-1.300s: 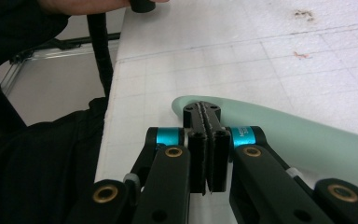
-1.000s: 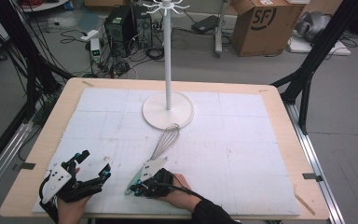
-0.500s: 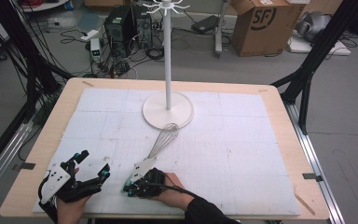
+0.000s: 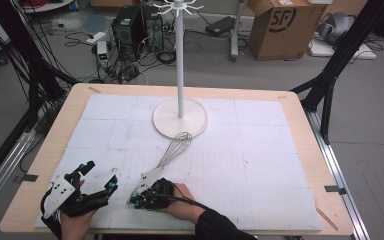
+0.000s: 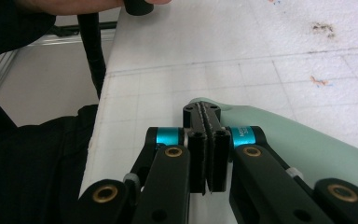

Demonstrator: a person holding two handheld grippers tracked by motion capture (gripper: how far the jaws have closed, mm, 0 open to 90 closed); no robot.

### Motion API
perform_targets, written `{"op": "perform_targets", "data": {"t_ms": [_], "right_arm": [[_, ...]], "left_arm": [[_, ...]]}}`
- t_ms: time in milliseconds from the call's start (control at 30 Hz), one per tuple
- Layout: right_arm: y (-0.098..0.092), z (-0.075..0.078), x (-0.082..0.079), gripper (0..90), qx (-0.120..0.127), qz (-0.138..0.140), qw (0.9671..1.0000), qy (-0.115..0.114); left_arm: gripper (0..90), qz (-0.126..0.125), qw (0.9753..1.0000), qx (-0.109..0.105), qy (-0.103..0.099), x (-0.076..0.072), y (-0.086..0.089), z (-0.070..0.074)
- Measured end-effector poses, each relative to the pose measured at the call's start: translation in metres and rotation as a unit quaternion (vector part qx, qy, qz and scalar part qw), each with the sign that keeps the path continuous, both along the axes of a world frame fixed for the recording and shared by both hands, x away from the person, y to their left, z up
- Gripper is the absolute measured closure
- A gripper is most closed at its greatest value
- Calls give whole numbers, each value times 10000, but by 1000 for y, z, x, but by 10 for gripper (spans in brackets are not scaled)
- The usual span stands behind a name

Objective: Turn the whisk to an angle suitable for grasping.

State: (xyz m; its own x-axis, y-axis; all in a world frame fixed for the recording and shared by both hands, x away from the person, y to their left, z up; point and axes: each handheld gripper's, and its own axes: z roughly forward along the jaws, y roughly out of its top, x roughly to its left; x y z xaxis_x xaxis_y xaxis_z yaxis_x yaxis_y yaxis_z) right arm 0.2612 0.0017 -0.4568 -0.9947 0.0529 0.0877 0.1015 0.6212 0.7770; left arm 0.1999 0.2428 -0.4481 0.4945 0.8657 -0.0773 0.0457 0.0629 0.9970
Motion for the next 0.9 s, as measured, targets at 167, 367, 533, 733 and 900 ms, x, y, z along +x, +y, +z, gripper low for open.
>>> {"op": "perform_targets", "data": {"t_ms": [167, 367, 533, 733, 900], "right_arm": [[5, 0, 2, 894, -10, 17, 10000, 4], [8, 1, 3, 894, -41, 23, 10000, 5], [9, 1, 4, 894, -29, 20, 10000, -15], [11, 1, 5, 894, -44, 31, 10000, -18], [13, -1, 7, 894, -69, 8, 10000, -12]], "left_arm": [[109, 23, 10000, -14, 4, 0, 1, 0], [109, 31, 10000, -18, -6, 0, 2, 0], [109, 35, 10000, -28, -5, 0, 2, 0], [109, 42, 10000, -27, -1, 0, 2, 0], [109, 47, 10000, -43, -1, 0, 2, 0]]}}
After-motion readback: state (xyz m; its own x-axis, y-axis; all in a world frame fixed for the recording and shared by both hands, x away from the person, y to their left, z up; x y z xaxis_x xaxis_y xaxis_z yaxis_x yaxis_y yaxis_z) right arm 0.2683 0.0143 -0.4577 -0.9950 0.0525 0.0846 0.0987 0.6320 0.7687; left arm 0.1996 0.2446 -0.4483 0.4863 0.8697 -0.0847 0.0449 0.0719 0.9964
